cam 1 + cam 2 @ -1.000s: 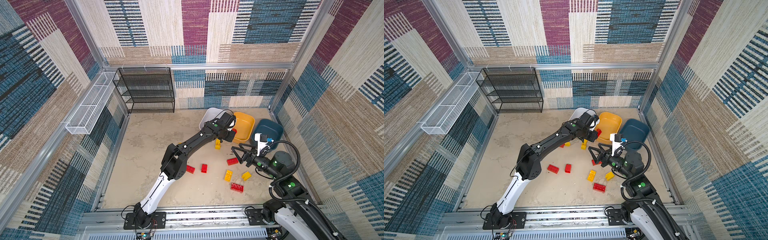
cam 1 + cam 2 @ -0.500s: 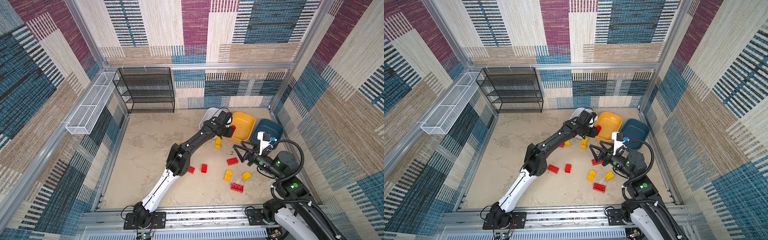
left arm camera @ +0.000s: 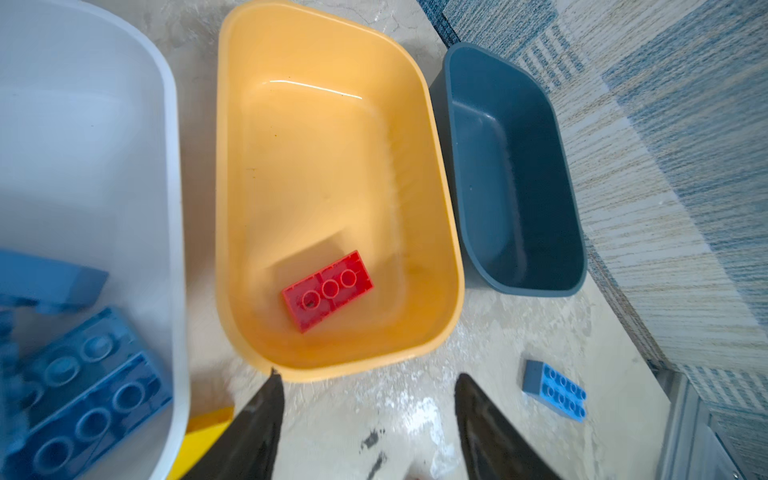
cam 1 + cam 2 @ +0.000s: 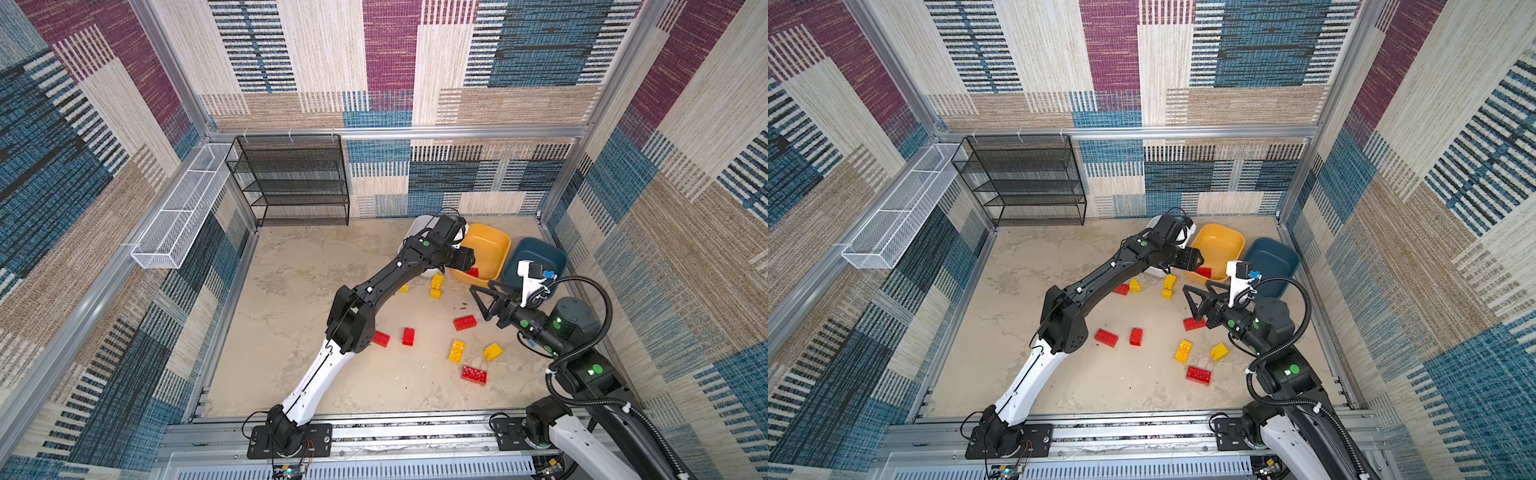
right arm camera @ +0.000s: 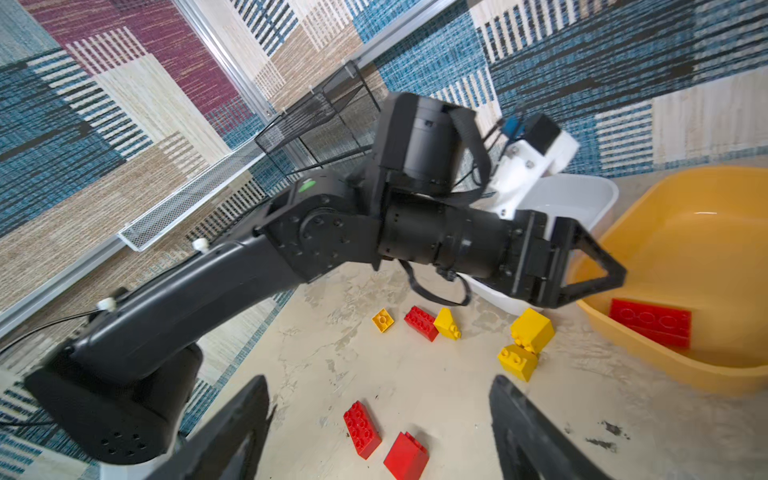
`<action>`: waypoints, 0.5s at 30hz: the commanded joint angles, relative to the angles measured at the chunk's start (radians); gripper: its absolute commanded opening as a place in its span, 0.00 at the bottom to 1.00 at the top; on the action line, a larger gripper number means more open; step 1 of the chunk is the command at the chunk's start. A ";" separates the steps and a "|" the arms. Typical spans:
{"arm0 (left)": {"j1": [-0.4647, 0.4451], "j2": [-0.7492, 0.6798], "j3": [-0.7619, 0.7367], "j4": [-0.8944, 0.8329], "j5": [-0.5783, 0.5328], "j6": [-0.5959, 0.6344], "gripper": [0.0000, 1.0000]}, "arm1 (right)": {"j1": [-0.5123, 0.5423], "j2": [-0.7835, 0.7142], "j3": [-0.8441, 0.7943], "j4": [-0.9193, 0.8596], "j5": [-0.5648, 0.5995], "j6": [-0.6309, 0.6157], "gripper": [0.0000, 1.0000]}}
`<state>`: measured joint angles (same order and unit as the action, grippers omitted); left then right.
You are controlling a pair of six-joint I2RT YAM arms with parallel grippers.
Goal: Sort the legos into containers by color
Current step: 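Draw the left arm back while the right gripper reaches a red brick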
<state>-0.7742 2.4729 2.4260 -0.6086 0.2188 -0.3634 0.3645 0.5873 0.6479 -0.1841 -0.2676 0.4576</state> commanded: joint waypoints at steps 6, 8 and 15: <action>0.009 -0.449 -0.616 0.248 -0.095 0.006 0.67 | 0.000 0.150 0.015 -0.175 0.157 -0.030 0.89; 0.015 -0.554 -0.748 0.271 -0.155 0.002 0.67 | 0.001 0.191 -0.001 -0.162 0.158 -0.026 0.89; 0.039 -0.893 -1.184 0.394 -0.206 -0.074 0.67 | 0.000 0.322 -0.077 -0.096 0.183 -0.028 0.89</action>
<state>-0.7330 1.6520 1.3373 -0.3069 0.0433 -0.3931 0.3645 0.8776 0.5926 -0.3275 -0.1184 0.4393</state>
